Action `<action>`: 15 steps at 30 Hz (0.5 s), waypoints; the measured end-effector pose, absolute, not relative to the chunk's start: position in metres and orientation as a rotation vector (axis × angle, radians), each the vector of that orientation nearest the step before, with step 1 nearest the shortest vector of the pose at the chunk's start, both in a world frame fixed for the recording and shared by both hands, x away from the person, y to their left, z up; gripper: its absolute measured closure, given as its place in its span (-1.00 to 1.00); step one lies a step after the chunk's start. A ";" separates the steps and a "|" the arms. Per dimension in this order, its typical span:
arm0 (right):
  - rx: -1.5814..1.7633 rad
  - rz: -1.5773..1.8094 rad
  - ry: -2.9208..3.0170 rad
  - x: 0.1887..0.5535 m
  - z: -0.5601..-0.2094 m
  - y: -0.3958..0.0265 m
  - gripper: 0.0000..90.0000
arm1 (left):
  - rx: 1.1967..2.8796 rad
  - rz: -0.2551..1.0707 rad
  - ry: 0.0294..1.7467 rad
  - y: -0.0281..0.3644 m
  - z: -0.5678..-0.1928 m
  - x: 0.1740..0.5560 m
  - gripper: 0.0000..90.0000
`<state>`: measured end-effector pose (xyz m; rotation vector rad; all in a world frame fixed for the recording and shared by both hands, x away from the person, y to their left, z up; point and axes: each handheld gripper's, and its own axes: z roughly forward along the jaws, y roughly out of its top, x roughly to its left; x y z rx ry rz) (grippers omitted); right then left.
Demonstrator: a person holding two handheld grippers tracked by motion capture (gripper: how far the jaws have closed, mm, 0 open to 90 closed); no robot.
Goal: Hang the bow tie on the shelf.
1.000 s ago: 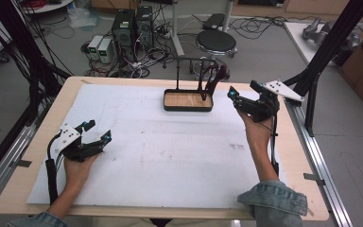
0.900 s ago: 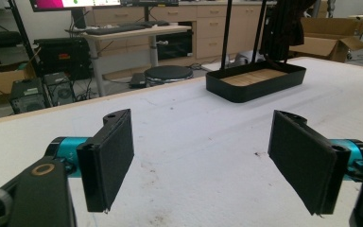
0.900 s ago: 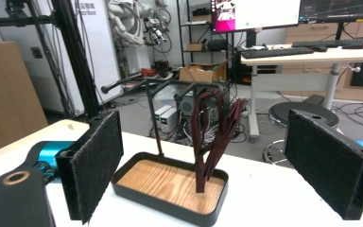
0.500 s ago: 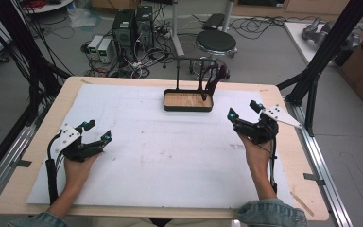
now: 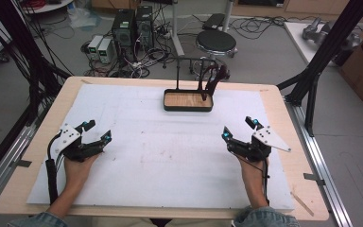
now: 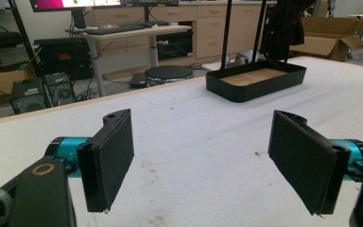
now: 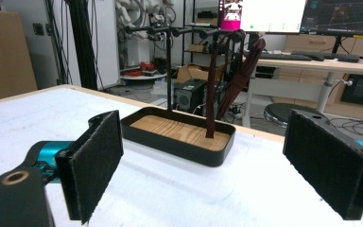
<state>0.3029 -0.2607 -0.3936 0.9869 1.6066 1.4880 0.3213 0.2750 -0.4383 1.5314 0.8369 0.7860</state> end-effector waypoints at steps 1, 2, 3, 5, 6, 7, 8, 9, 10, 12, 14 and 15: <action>0.990 1.501 1.602 0.301 -0.396 -0.261 -0.75 | 1.531 0.786 0.837 0.275 -0.438 0.321 -0.48; 1.003 1.505 1.599 0.298 -0.399 -0.262 -0.76 | 1.531 0.787 0.837 0.275 -0.438 0.321 -0.48; 1.003 1.505 1.599 0.298 -0.399 -0.262 -0.76 | 1.531 0.787 0.837 0.275 -0.438 0.321 -0.48; 1.000 1.526 1.588 0.293 -0.406 -0.263 -0.76 | 1.531 0.786 0.837 0.275 -0.438 0.321 -0.48; 1.003 1.531 1.597 0.289 -0.412 -0.263 -0.76 | 1.531 0.787 0.837 0.275 -0.438 0.321 -0.48; 1.001 1.536 1.599 0.287 -0.415 -0.263 -0.76 | 1.531 0.787 0.837 0.275 -0.438 0.321 -0.48; 1.001 1.536 1.599 0.287 -0.415 -0.263 -0.76 | 1.530 0.787 0.837 0.275 -0.438 0.321 -0.48; 0.991 1.517 1.616 0.283 -0.421 -0.262 -0.76 | 1.529 0.786 0.837 0.275 -0.438 0.321 -0.48; 0.991 1.517 1.616 0.283 -0.421 -0.262 -0.76 | 1.529 0.786 0.838 0.275 -0.438 0.321 -0.48; 0.993 1.510 1.620 0.280 -0.424 -0.261 -0.76 | 1.529 0.787 0.838 0.275 -0.438 0.321 -0.48; 0.987 1.504 1.612 0.278 -0.425 -0.260 -0.76 | 1.530 0.788 0.837 0.275 -0.438 0.321 -0.48; 0.975 1.512 1.612 0.277 -0.424 -0.260 -0.76 | 1.532 0.791 0.834 0.274 -0.438 0.321 -0.48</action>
